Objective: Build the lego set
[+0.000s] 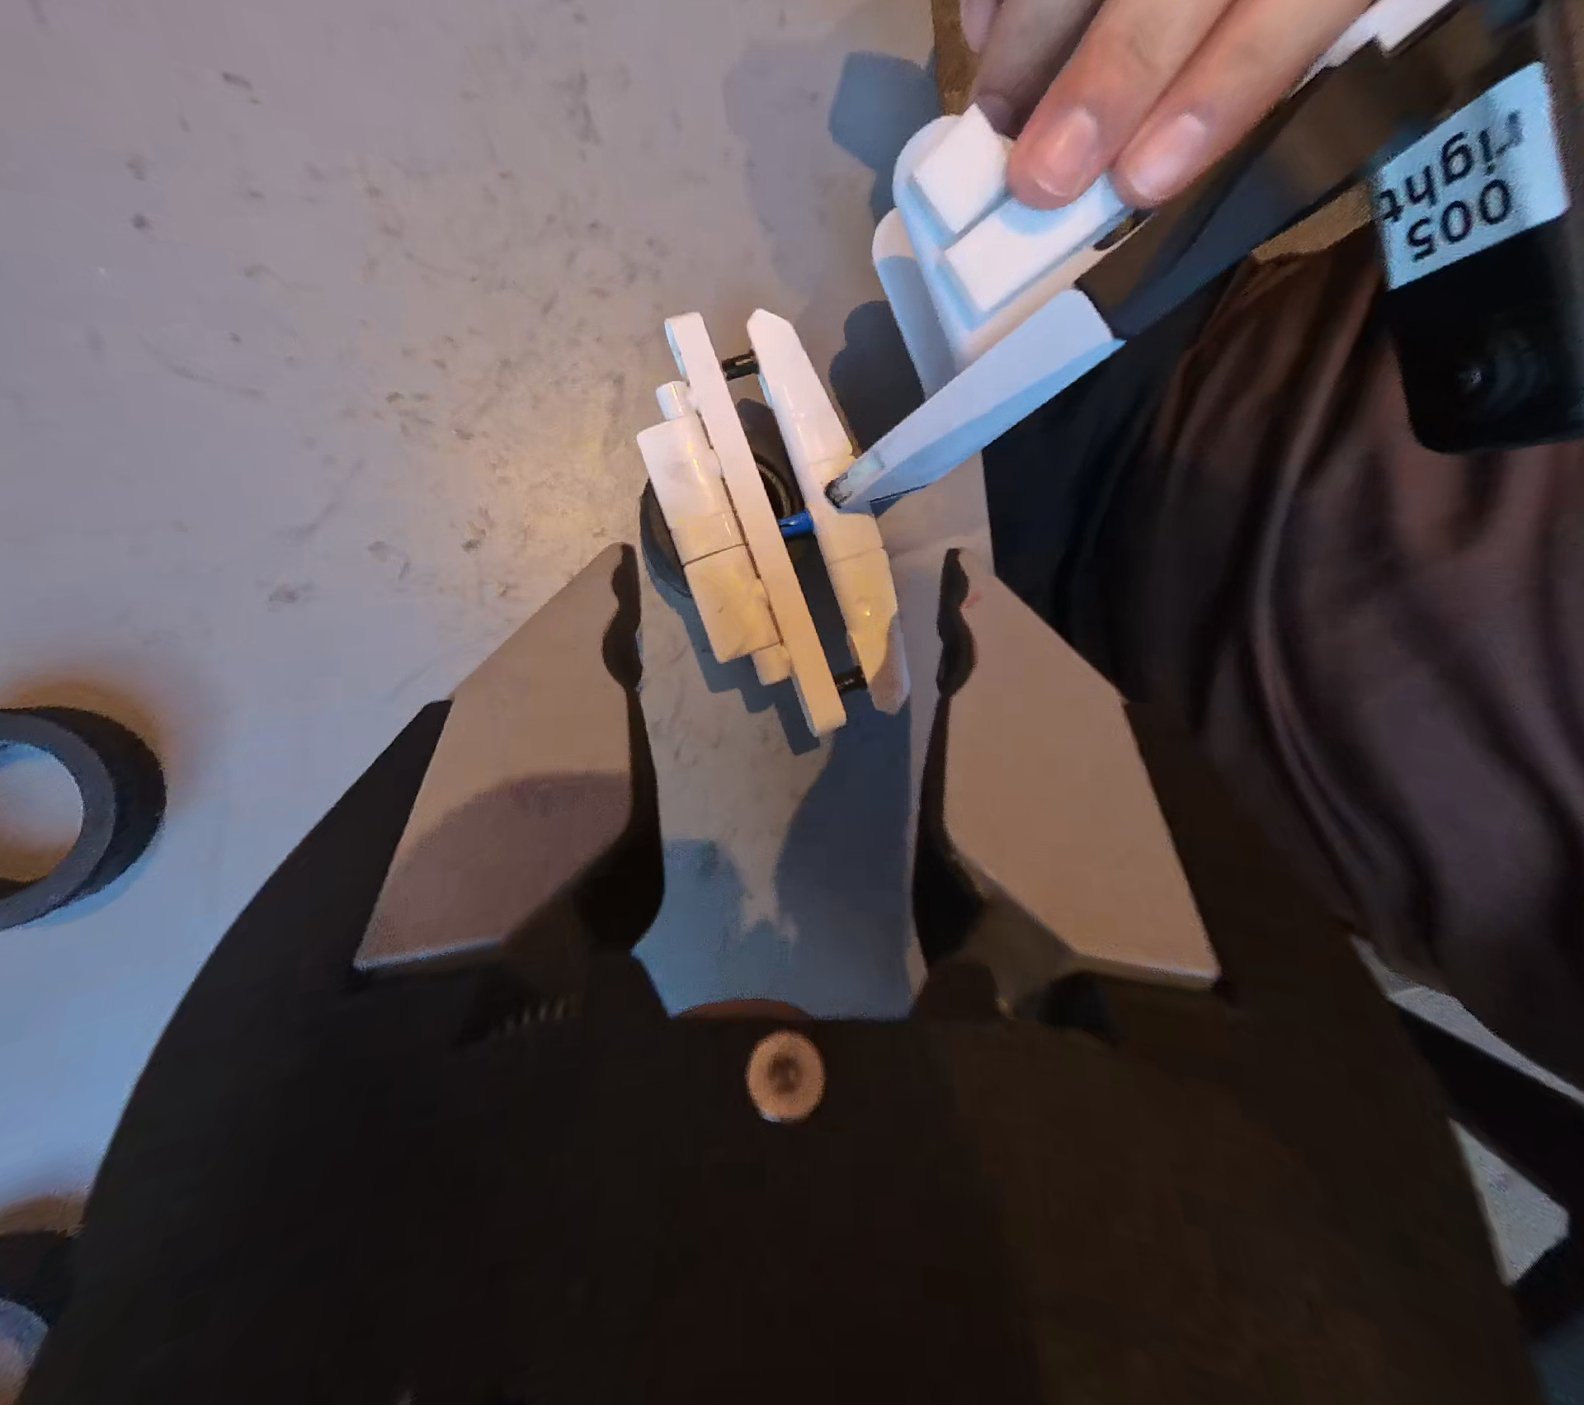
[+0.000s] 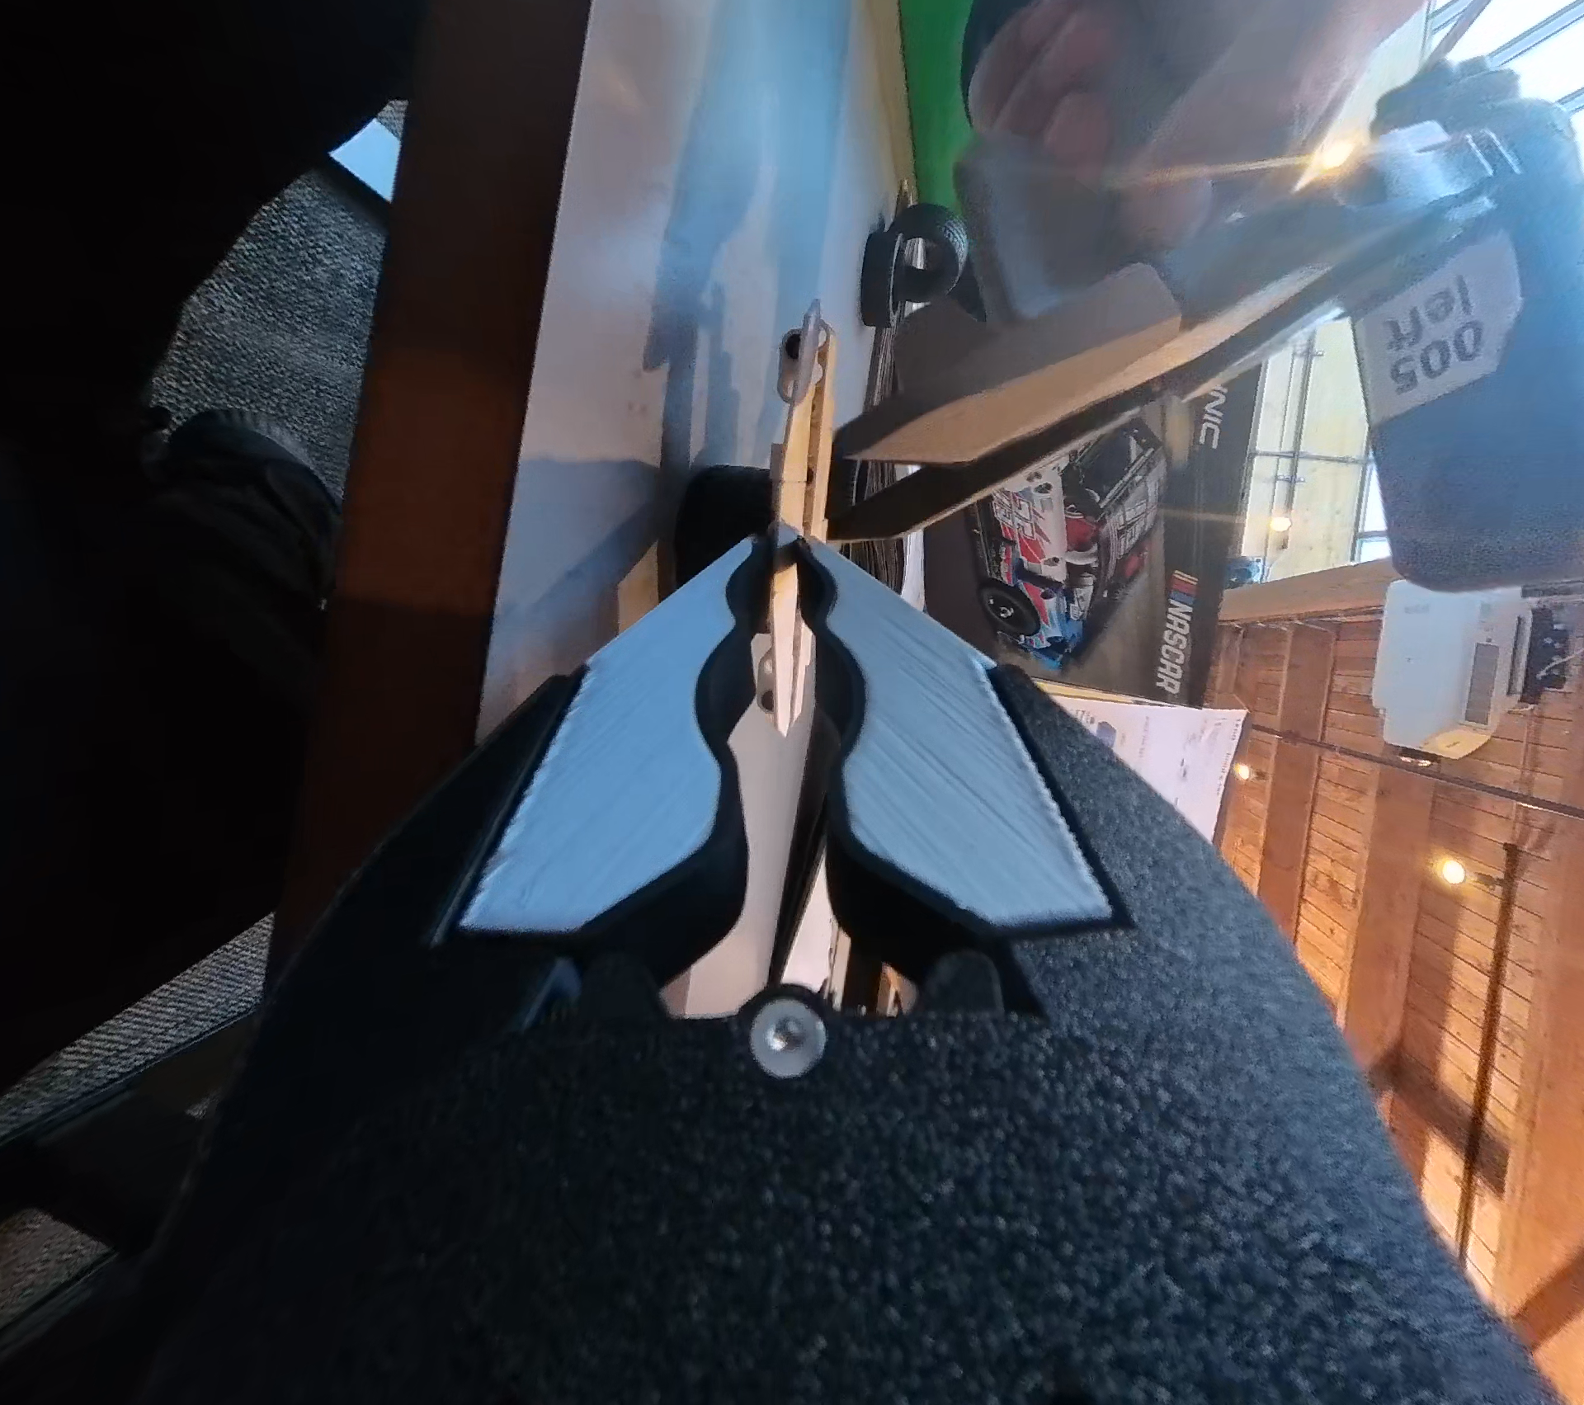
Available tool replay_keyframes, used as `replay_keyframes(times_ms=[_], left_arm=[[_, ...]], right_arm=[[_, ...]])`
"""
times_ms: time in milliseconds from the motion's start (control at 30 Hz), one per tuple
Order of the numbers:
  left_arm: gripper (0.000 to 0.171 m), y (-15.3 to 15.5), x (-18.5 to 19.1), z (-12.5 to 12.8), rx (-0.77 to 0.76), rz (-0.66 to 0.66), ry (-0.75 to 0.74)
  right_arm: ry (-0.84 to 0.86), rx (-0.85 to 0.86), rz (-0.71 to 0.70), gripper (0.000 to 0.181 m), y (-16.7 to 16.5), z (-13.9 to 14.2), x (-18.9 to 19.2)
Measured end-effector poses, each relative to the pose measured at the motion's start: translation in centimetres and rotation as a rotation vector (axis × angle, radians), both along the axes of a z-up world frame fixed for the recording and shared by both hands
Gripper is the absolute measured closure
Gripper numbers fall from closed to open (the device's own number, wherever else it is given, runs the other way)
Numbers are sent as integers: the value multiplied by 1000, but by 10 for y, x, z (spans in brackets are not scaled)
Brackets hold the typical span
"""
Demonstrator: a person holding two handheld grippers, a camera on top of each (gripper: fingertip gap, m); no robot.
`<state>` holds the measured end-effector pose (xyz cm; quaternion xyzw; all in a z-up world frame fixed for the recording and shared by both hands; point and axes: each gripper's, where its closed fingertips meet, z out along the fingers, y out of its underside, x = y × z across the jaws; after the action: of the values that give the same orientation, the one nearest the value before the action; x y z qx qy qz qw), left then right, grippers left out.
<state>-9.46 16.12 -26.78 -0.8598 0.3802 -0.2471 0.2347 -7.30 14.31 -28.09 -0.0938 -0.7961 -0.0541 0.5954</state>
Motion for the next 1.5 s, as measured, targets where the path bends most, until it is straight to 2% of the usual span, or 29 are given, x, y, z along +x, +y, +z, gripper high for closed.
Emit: replay_keyframes(times_ms=[133,400,600,667,733,933,1233,1400,1500], left_arm=[[104,0,4,-8,8,-36,60],[117,7,2,-16,72,-15,175],[116,7,2,-20,111,-12,260],[107,4,4,-23,103,-25,290],[107,5,4,-24,106,-29,312],[119,8,1,-23,104,-16,280],[120,9,0,-23,104,1,257],[120,8,0,-23,95,-8,260],[120,8,-1,-23,99,-15,273]], right_arm=[[0,-3,-5,175,4,1,1],[-2,-28,-13,175,7,-1,-8],[-6,-49,-23,175,4,2,-5],[-4,-93,-26,175,2,2,-9],[-11,-130,-33,175,2,1,-9],[-3,-118,-29,176,3,0,-9],[-17,-165,-17,174,7,2,-8],[-38,-299,-7,161,8,7,-4],[-43,-499,24,158,7,20,0]])
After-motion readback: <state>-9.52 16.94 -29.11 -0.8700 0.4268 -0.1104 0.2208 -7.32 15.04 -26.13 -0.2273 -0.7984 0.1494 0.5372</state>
